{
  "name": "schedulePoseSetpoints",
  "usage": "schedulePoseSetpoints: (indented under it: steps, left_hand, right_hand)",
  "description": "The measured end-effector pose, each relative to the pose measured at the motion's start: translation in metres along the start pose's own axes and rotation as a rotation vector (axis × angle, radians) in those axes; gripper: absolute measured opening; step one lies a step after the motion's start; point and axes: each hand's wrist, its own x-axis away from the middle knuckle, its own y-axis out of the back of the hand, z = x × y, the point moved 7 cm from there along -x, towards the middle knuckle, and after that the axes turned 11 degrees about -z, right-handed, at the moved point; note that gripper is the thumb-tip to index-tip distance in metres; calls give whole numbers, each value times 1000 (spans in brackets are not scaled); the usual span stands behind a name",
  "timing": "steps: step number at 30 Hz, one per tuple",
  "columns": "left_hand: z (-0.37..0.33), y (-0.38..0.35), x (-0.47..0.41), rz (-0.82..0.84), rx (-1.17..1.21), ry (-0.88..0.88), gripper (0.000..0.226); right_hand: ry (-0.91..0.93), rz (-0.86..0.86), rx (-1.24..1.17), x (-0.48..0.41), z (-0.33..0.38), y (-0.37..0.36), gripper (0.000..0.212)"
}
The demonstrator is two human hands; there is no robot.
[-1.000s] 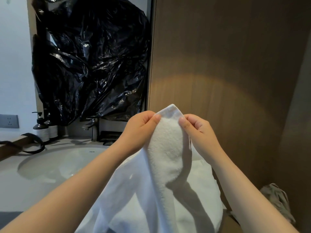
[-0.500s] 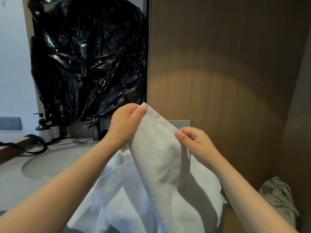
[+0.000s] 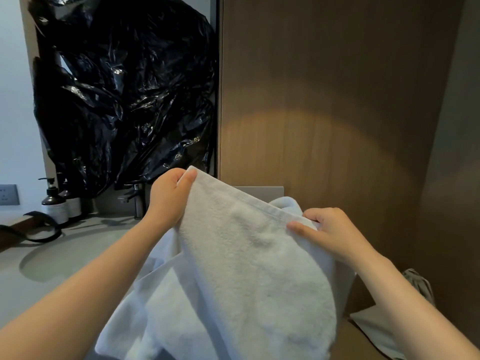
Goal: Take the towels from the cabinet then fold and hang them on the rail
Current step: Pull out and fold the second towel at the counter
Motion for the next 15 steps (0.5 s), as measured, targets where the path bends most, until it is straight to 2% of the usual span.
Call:
schedulePoseSetpoints:
  steps: [4,10,15]
  left_hand:
    - [-5,5,-2,-39,0,4,39]
    - [-20,20,-3,-98,4,-38,50]
    - [-50,36,-1,-168,54,-135,43]
  right_hand:
    - [-20,-19,87,-3,-12,17,62]
    - [-9,-165,256,6,-22,48,61]
    - [50,-252,240,3,-6,71,58]
